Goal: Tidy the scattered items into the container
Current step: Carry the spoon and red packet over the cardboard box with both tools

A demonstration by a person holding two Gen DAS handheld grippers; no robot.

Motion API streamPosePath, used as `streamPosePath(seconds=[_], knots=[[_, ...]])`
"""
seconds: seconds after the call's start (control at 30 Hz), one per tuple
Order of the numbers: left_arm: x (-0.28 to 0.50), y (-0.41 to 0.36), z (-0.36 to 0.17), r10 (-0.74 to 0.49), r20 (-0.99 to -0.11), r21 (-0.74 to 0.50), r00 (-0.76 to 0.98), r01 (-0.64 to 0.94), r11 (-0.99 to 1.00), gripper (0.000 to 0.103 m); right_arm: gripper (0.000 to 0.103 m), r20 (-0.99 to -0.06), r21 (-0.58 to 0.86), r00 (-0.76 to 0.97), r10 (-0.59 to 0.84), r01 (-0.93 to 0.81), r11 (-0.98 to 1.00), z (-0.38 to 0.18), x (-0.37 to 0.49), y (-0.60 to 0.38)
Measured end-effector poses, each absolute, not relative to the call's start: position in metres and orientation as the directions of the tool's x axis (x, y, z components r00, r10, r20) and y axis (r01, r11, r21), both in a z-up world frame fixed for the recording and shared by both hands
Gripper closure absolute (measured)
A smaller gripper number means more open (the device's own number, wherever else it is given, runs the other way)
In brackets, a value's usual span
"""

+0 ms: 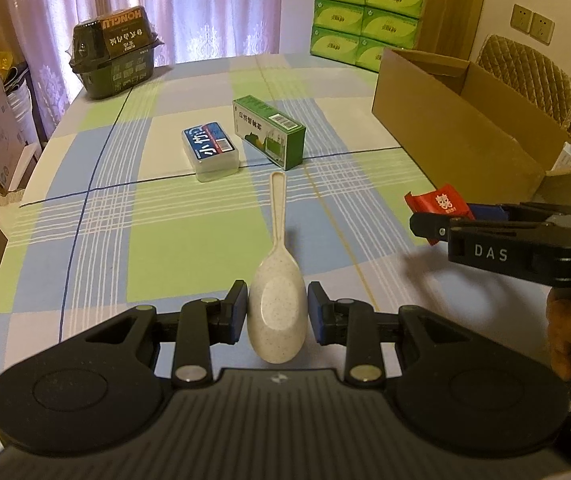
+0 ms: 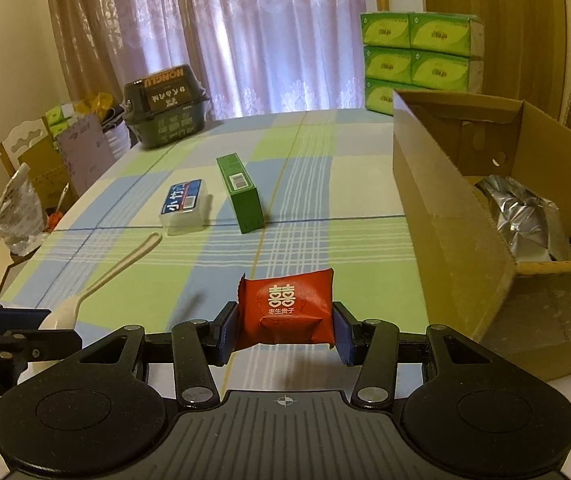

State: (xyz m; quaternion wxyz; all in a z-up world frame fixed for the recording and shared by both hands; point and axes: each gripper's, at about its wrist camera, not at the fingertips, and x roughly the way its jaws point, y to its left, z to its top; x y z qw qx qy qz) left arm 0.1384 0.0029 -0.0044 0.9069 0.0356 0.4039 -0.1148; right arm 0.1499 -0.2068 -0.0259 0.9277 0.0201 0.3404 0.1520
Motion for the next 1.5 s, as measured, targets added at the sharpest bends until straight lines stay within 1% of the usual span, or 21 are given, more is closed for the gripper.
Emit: streamPosePath(seconds=[0.67, 1.07, 1.5], knots=[[0.121, -0.007, 0.020, -0.201, -0.710, -0.052, 0.675, 0.234, 0.971, 0.076, 0.052, -0.590, 0.138, 0.751, 0.297, -0.268, 0.953, -0.005, 0.129, -0.217], [0.122, -0.018, 0.034, -0.229, -0.686, -0.069, 0.691, 0.251, 0.965, 0.076, 0.052, -0.527, 0.143, 0.800, 0.285, -0.247, 0.958, 0.029, 0.130, -0.228], [0.137, -0.054, 0.056, -0.301, -0.645, -0.105, 0.702, 0.309, 0.945, 0.076, 0.052, -0.476, 0.142, 0.847, 0.237, -0.192, 0.971, 0.062, 0.136, -0.261]])
